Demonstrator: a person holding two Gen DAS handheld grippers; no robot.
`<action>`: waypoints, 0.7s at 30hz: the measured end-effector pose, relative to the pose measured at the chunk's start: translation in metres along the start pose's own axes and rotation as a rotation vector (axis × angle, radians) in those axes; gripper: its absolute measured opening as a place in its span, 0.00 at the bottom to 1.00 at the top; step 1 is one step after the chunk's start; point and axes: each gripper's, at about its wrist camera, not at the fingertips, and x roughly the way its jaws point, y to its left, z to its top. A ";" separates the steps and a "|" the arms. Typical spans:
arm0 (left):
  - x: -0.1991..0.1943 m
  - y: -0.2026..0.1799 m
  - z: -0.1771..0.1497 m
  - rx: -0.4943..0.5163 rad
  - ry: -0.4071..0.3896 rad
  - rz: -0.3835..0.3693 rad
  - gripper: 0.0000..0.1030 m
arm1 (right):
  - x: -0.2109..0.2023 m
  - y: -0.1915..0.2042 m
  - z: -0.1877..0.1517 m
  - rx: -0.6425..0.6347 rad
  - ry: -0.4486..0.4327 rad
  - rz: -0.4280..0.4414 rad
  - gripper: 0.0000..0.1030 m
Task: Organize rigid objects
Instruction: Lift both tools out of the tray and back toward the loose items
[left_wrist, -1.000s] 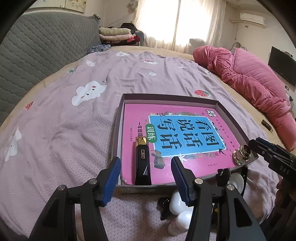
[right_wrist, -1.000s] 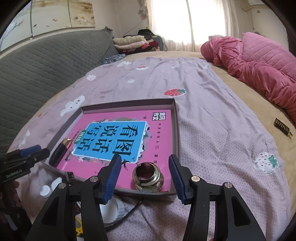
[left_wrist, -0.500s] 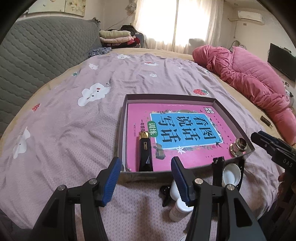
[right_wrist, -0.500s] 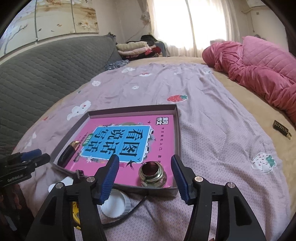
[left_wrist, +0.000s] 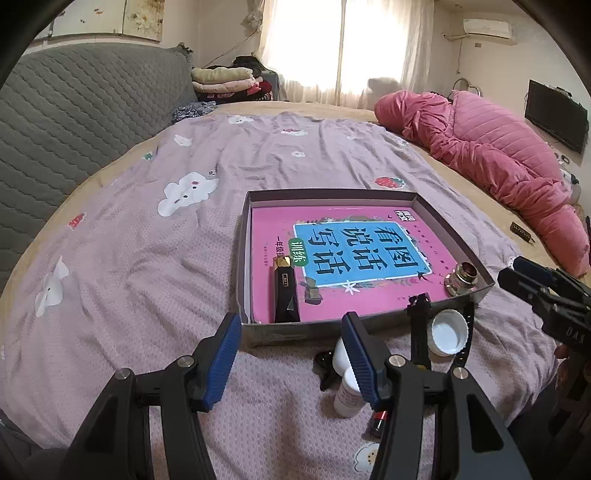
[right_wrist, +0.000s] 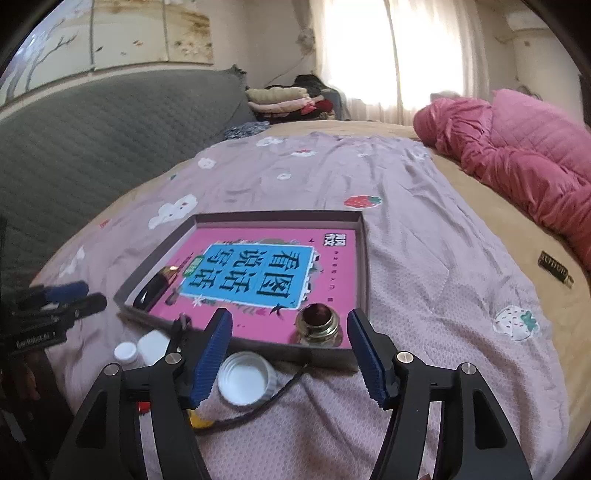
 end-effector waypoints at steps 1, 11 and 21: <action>-0.001 0.000 0.000 0.002 0.000 -0.003 0.54 | -0.001 0.003 0.000 -0.014 -0.002 -0.001 0.65; -0.006 0.001 -0.001 0.001 0.000 -0.008 0.54 | -0.008 0.035 -0.012 -0.105 0.037 0.046 0.66; -0.010 -0.004 -0.006 0.019 0.015 -0.029 0.54 | -0.009 0.060 -0.023 -0.139 0.081 0.117 0.66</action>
